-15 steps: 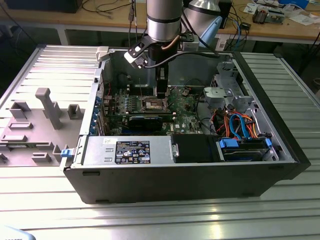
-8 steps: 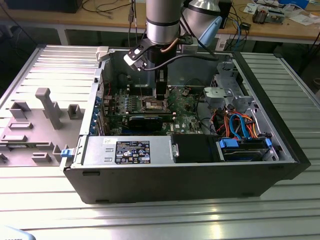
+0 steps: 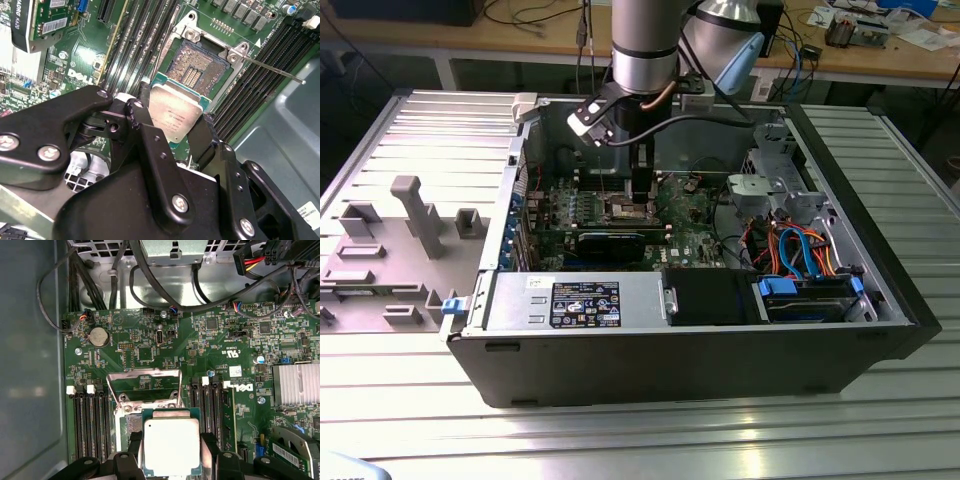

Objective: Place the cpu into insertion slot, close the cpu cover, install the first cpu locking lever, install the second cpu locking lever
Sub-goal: 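Place the cpu into insertion slot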

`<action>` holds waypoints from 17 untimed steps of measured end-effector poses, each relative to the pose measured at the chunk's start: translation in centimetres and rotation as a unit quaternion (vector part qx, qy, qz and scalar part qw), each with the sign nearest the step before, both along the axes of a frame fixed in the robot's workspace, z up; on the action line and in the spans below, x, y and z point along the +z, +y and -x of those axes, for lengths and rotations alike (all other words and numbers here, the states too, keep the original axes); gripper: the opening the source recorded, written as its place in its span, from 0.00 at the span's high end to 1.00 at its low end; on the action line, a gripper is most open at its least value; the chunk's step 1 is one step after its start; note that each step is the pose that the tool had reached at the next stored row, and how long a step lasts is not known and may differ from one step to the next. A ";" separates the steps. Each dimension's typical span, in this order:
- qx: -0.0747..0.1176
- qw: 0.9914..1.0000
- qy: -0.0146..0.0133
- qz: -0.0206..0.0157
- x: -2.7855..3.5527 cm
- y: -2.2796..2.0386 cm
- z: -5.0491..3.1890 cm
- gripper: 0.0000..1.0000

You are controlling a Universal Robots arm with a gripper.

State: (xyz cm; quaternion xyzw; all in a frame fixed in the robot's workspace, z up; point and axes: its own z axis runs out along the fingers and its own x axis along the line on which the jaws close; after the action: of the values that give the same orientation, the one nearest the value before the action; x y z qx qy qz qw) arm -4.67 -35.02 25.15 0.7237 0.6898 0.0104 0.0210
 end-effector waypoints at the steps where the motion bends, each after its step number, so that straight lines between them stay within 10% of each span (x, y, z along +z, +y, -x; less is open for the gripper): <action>1: 0.000 1.000 0.000 0.000 0.00 0.01 0.02 0.45; 17: 0.000 1.000 0.000 0.000 -0.14 0.03 0.46 0.45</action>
State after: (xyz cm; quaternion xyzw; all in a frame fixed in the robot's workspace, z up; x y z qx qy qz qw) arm -5.12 -34.99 25.02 0.7233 0.6901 0.0104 0.0210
